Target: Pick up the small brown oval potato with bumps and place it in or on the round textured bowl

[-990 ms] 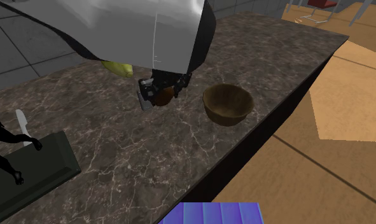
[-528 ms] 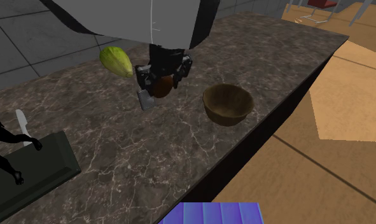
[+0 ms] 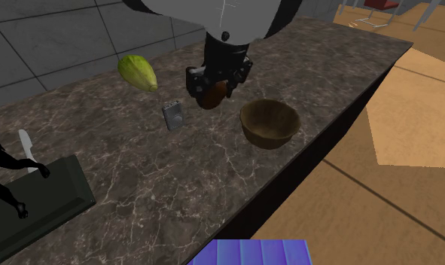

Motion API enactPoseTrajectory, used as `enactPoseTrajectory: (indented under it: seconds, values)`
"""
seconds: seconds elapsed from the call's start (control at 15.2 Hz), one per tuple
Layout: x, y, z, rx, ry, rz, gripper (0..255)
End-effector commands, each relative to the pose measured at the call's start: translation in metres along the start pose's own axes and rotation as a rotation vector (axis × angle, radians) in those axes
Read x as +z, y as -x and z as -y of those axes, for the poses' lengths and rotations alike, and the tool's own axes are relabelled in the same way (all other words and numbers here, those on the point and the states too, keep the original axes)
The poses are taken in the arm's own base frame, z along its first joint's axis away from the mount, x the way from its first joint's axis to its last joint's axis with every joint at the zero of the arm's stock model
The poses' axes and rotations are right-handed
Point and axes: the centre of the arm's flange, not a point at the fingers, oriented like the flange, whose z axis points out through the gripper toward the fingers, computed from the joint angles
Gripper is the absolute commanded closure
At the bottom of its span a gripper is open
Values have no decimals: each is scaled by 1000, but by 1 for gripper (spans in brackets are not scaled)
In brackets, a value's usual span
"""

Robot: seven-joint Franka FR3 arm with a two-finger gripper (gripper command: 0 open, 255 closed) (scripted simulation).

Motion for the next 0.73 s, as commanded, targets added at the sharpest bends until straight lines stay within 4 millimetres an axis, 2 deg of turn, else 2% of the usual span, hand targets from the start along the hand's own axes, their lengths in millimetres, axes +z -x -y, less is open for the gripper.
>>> enactPoseTrajectory:
  seconds: [0.0,0.66]
  values:
    - [-3,8,-25,-2,0,0,255]
    - [-23,59,-145,-2,0,0,255]
